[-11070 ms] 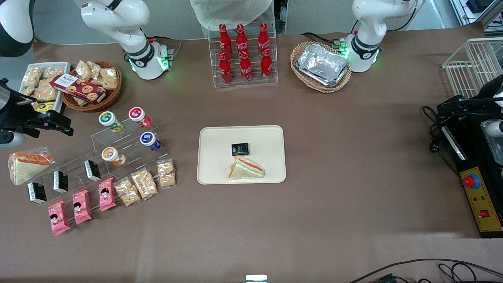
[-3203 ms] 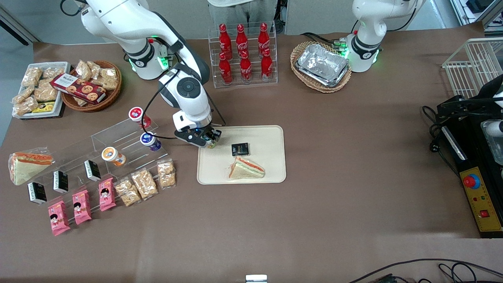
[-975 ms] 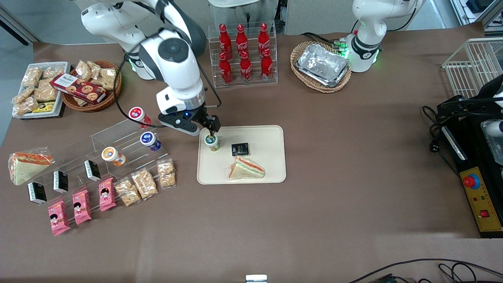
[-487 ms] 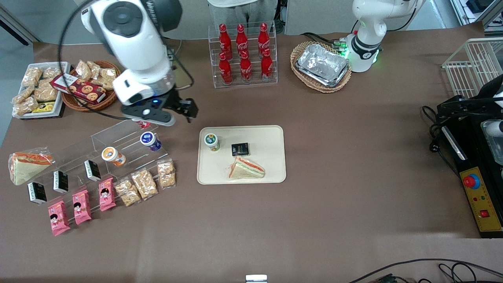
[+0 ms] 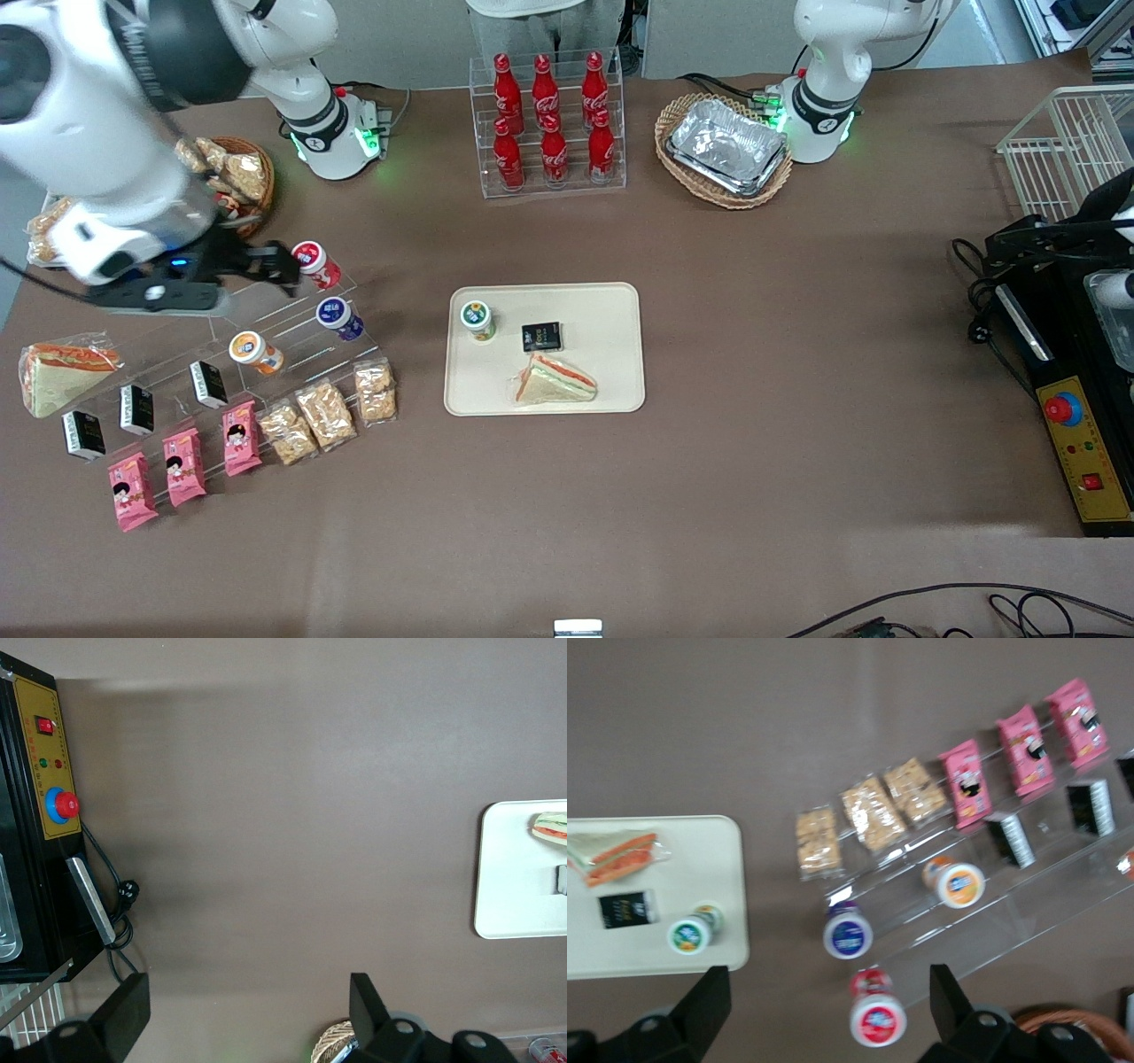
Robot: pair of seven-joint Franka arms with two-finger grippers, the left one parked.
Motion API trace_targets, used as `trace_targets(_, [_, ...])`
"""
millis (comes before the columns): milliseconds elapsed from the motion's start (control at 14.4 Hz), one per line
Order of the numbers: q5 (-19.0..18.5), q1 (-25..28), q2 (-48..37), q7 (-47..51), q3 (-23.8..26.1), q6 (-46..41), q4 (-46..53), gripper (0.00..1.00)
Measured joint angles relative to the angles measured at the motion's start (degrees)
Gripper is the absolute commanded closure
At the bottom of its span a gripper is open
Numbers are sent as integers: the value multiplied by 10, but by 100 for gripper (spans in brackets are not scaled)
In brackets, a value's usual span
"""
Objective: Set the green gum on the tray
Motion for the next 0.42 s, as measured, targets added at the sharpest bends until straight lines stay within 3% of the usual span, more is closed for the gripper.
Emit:
trace_targets(278, [19,-7,-10,-162,-98,-3,0,0])
trace_targets(418, [38,-31,-9,-196,-122,-3,0,0])
